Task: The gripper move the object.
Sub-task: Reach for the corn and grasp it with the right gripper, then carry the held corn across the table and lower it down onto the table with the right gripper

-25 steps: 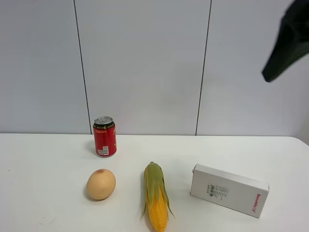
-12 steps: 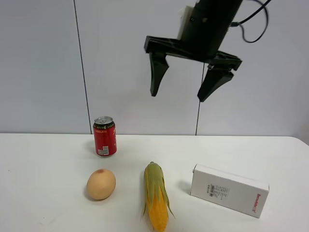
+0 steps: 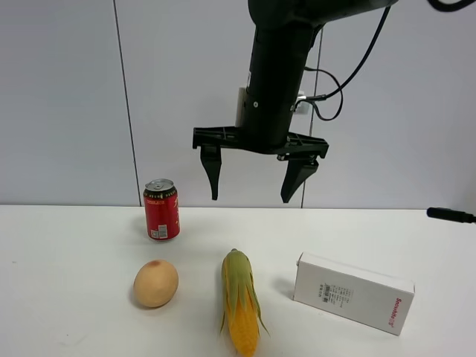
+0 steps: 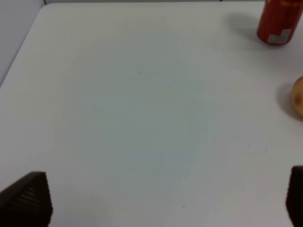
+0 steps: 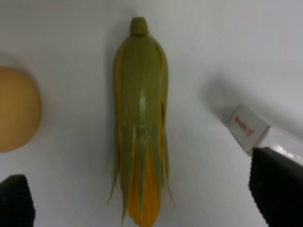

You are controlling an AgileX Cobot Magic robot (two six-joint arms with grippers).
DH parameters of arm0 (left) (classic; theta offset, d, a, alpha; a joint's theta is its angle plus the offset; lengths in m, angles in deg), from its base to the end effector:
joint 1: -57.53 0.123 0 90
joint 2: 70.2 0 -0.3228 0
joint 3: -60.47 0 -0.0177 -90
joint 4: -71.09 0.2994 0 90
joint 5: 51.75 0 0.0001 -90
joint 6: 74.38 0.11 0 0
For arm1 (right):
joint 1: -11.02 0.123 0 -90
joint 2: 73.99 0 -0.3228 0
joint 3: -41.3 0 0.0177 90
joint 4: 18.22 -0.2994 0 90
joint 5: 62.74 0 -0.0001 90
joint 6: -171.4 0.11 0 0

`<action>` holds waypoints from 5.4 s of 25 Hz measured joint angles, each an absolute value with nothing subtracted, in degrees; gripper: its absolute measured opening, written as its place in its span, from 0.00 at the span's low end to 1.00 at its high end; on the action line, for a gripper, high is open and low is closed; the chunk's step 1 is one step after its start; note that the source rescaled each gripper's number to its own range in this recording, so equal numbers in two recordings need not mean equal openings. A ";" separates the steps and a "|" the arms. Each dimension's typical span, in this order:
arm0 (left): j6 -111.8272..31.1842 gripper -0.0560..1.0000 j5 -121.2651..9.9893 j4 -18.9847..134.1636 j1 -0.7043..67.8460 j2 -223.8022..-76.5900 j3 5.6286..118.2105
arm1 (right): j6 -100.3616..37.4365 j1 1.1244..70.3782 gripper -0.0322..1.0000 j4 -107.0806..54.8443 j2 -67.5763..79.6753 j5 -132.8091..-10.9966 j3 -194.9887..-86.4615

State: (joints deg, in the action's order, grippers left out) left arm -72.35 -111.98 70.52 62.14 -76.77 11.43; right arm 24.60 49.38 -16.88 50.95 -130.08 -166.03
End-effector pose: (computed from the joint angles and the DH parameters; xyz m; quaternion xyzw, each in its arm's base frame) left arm 0.0154 0.0003 0.2956 -0.0189 0.8471 0.0258 0.5305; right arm 0.4033 0.3162 0.2593 -0.0477 0.9902 0.0674 0.1128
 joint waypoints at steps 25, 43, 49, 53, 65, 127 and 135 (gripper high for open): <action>-72.35 1.00 -111.98 70.52 62.14 -76.77 11.43 | 28.67 50.50 0.79 -18.22 63.40 -124.16 -166.39; -72.35 1.00 -111.98 70.52 62.14 -76.77 11.43 | 29.22 47.87 0.79 -18.55 65.42 -121.54 -166.39; -72.35 1.00 -111.98 70.52 62.14 -76.77 11.43 | 29.10 47.87 0.79 -19.90 67.41 -119.27 -166.39; -72.35 1.00 -111.98 70.52 62.14 -76.77 11.43 | 29.10 47.87 0.79 -19.90 67.36 -118.70 -166.39; -72.35 1.00 -111.98 70.52 62.14 -76.77 11.43 | 28.88 47.87 0.78 -21.09 69.04 -117.80 -166.39; -72.35 1.00 -111.98 70.52 62.14 -76.77 11.43 | -22.97 47.01 0.03 -12.74 55.17 -132.81 -183.04; -72.35 1.00 -111.98 70.52 62.14 -76.77 11.43 | -27.78 42.44 0.03 -11.75 55.17 -132.81 -183.04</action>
